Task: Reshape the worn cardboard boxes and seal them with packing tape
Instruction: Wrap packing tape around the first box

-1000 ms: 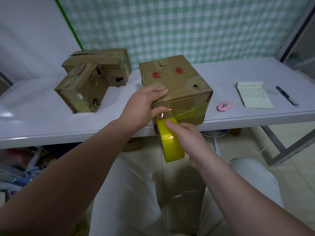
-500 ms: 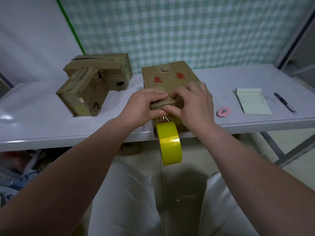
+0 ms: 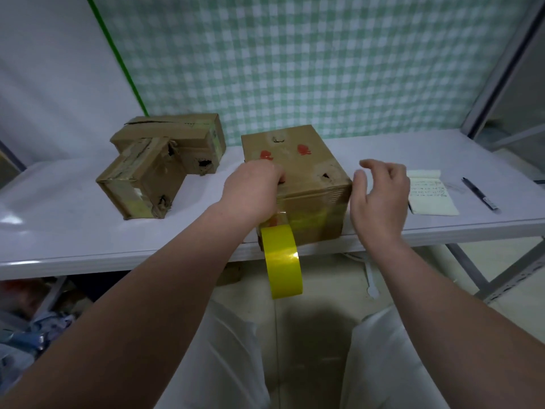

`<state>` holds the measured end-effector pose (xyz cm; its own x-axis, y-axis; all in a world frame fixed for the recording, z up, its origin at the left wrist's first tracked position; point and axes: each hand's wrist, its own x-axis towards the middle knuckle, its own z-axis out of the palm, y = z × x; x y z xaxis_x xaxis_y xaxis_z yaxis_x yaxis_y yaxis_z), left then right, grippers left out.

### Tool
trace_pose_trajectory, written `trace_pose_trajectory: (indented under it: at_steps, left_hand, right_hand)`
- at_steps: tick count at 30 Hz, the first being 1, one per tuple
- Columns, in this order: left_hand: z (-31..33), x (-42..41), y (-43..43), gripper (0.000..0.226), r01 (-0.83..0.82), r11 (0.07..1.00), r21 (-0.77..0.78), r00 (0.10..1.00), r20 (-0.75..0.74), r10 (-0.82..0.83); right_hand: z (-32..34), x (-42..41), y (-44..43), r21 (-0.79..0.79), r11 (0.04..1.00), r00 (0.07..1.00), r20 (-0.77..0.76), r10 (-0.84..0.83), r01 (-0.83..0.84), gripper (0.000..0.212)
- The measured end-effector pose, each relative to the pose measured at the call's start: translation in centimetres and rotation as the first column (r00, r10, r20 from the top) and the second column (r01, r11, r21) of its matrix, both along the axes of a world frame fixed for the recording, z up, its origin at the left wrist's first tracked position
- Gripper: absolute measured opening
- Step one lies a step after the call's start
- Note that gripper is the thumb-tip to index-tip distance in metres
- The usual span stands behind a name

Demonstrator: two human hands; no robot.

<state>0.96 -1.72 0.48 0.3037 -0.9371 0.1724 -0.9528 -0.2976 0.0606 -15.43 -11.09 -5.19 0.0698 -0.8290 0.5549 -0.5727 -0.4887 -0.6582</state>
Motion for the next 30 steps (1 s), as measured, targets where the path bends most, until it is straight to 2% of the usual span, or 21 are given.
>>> trace_pose_trajectory:
  at_steps: [2,5,8,11,13,17,21,23,26,30]
  left_hand:
    - [0.1,-0.6,-0.4,0.033,-0.027,0.999,0.021,0.999,0.036,0.027]
    - [0.1,-0.8,-0.6,0.03,-0.044,0.999,0.021,0.998,0.044,0.043]
    - [0.1,-0.9,-0.5,0.028,-0.044,0.999,0.018,0.999,0.029,0.043]
    - [0.4,-1.2,-0.4,0.028,-0.054,0.998,0.036,0.998,-0.007,0.055]
    - [0.5,-1.4,-0.4,0.028,-0.062,0.997,0.039,0.998,-0.018,0.063]
    - [0.4,-1.6,-0.5,0.027,-0.072,0.997,0.017,0.997,-0.013,0.072]
    - [0.2,-1.7,-0.4,0.032,-0.066,0.998,0.003,0.998,-0.014,0.066]
    - [0.1,-1.6,-0.3,0.036,-0.064,0.998,0.003,0.998,-0.021,0.064]
    - [0.0,-1.6,-0.1,0.04,-0.056,0.998,-0.005,0.998,-0.04,0.056]
    - [-0.2,-1.3,0.0,0.043,-0.049,0.998,-0.039,0.996,-0.079,0.046]
  right_hand:
    - [-0.8,-0.8,-1.6,0.163,0.985,0.986,-0.165,-0.035,0.062,0.033]
    - [-2.1,-1.8,-3.4,0.414,0.904,0.896,-0.435,0.091,0.109,0.041]
    - [-3.1,-2.1,-4.2,0.491,0.855,0.792,-0.582,0.183,0.164,0.042]
    - [-3.9,-1.8,-4.6,0.474,0.856,0.691,-0.689,0.216,0.205,0.036]
    - [-4.4,-1.8,-4.8,0.437,0.876,0.684,-0.704,0.19,0.205,0.037]
    - [-4.5,-1.8,-4.8,0.418,0.894,0.752,-0.639,0.164,0.16,0.035]
    - [-4.1,-1.6,-4.8,0.465,0.865,0.795,-0.59,0.143,0.189,0.033]
    - [-4.0,-1.6,-4.8,0.493,0.847,0.795,-0.587,0.155,0.198,0.034]
    - [-4.0,-1.5,-5.0,0.456,0.874,0.743,-0.641,0.191,0.169,0.032]
    - [-3.8,-1.8,-4.3,0.497,0.862,0.774,-0.585,0.244,0.103,0.025]
